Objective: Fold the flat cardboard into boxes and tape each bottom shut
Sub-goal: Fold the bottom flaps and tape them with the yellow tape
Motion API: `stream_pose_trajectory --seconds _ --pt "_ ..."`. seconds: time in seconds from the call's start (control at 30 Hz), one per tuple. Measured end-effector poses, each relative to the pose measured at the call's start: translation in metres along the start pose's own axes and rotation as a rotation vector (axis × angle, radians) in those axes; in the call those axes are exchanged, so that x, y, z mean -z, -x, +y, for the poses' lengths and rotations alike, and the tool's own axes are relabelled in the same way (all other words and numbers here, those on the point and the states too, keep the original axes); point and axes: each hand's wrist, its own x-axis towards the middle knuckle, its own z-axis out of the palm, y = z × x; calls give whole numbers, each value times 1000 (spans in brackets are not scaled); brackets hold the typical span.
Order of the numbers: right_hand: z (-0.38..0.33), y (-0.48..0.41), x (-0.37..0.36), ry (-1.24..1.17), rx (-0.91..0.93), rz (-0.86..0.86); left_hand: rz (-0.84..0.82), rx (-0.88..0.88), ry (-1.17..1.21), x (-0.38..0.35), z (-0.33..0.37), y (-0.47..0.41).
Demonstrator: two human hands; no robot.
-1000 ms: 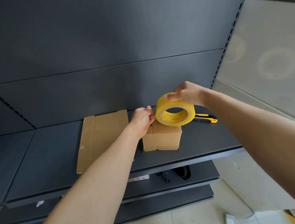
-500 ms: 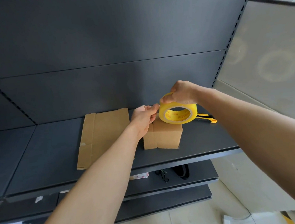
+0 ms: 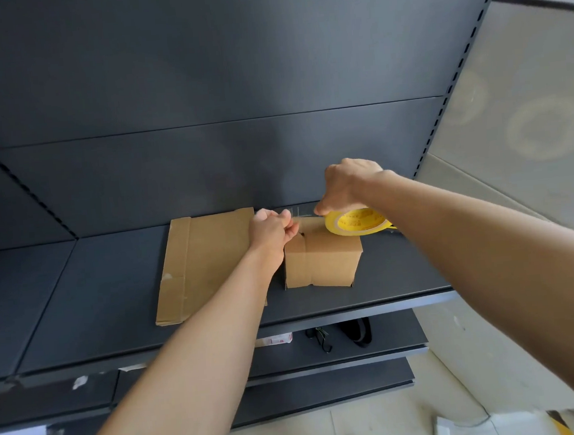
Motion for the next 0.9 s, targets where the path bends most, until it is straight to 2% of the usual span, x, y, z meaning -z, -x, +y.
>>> stream_pose_trajectory --seconds 0.3,0.53,0.9 --pt "-39 -14 -7 261 108 2 148 61 39 18 -8 -8" --pt "-55 -18 -9 314 124 13 172 128 60 27 -9 -19" --pt "-77 -29 -8 401 126 -81 210 247 50 45 -13 -31"
